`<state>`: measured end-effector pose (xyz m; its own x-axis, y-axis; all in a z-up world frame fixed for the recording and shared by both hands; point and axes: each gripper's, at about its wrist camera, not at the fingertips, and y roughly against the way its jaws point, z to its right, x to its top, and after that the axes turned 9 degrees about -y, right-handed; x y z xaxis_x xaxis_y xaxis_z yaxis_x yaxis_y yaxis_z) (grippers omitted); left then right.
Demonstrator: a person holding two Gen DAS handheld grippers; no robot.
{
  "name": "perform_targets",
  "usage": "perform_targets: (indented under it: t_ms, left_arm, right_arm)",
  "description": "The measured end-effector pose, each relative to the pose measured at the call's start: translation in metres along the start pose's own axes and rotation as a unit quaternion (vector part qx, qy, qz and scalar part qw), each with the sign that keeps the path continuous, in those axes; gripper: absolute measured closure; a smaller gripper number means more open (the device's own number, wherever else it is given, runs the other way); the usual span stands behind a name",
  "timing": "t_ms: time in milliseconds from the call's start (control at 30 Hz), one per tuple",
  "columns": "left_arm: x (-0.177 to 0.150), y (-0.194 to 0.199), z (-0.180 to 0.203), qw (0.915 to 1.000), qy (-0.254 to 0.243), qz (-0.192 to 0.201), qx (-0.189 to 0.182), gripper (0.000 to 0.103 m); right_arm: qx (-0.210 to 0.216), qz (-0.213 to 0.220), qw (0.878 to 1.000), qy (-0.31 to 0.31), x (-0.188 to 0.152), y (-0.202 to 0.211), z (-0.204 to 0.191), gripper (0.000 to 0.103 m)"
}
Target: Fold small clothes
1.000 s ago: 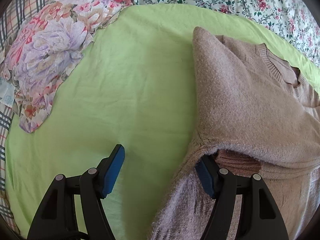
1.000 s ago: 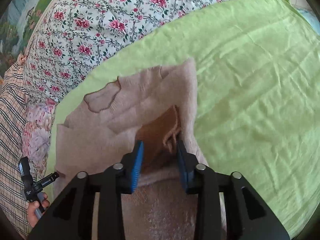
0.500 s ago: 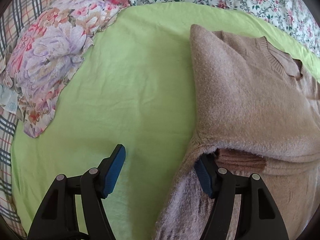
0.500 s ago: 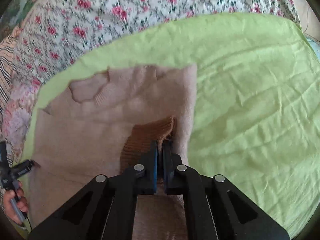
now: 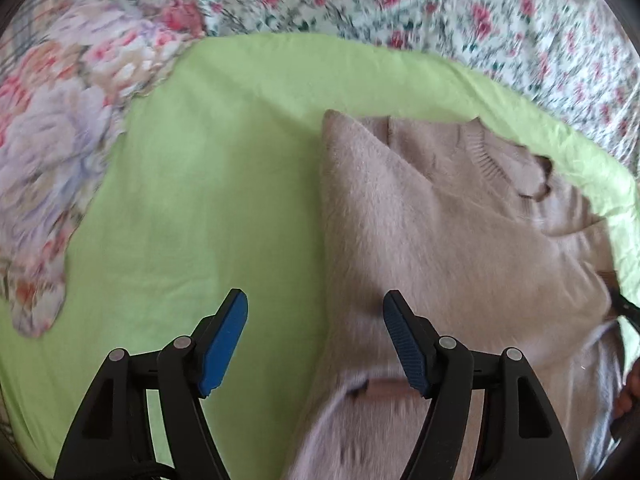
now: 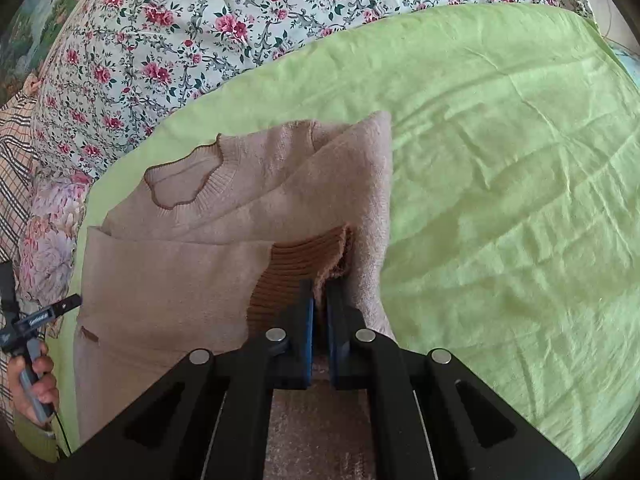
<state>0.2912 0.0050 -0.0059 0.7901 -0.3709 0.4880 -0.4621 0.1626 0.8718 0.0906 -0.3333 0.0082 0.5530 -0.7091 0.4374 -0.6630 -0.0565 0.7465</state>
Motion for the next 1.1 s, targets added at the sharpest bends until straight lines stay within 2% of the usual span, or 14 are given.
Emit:
perform_targets:
  t_ms: [67,133,167,200,233,300,433,533,700,833,900,1000,1100]
  left_arm:
    - [0.008,-0.017,0.005,0.9998,-0.01,-0.014,0.009,0.036]
    - [0.011,-0.026,0.016,0.9995,-0.028,-0.011,0.0,0.08]
    - [0.011,-0.026,0.02,0.9994,-0.033,-0.006,0.004,0.083]
    - [0.011,-0.023,0.027,0.9985,-0.044,0.002,0.031,0.091]
    - [0.011,-0.02,0.034,0.9967,-0.058,0.009,0.057,0.095]
    - [0.01,-0.019,0.036,0.9953,-0.059,0.016,0.075,0.095]
    - [0.006,-0.027,0.03,0.9932,-0.063,0.013,0.097,0.095]
    - [0.004,-0.023,0.033,0.9913,-0.078,0.011,0.105,0.095]
    - [-0.014,0.001,0.03,0.993,-0.072,0.008,0.093,0.093]
    - [-0.047,0.025,0.031,0.9931,-0.072,0.006,0.092,0.086]
    - [-0.067,0.034,0.028,0.9936,-0.071,0.0,0.088,0.081]
    - [-0.104,0.049,0.025,0.9933,-0.069,-0.01,0.092,0.08]
    - [-0.143,0.067,0.019,0.9935,-0.063,-0.013,0.093,0.07]
  right_arm:
    - [-0.004,-0.001,1.0,0.015,-0.002,-0.001,-0.005,0.096]
    - [-0.011,0.008,0.999,0.042,-0.002,0.003,-0.014,0.097]
    - [-0.01,0.025,0.998,0.057,-0.002,0.009,-0.02,0.097]
    - [-0.013,0.04,0.997,0.067,-0.001,0.015,-0.024,0.098]
    - [-0.018,0.053,0.996,0.073,0.0,0.02,-0.027,0.098]
    - [-0.029,0.048,0.996,0.074,0.002,0.018,-0.028,0.098]
    - [-0.049,-0.013,0.998,0.047,0.0,-0.009,-0.011,0.097]
    - [-0.033,-0.009,0.999,0.018,-0.003,0.001,-0.002,0.095]
    - [-0.037,-0.01,0.999,0.025,-0.015,0.024,-0.005,0.091]
    - [-0.039,-0.015,0.998,0.048,-0.034,0.042,-0.011,0.071]
    - [-0.037,-0.023,0.997,0.057,-0.048,0.05,-0.012,0.069]
    - [-0.034,-0.035,0.996,0.069,-0.067,0.059,-0.013,0.069]
    - [-0.032,-0.039,0.995,0.08,-0.088,0.071,-0.014,0.069]
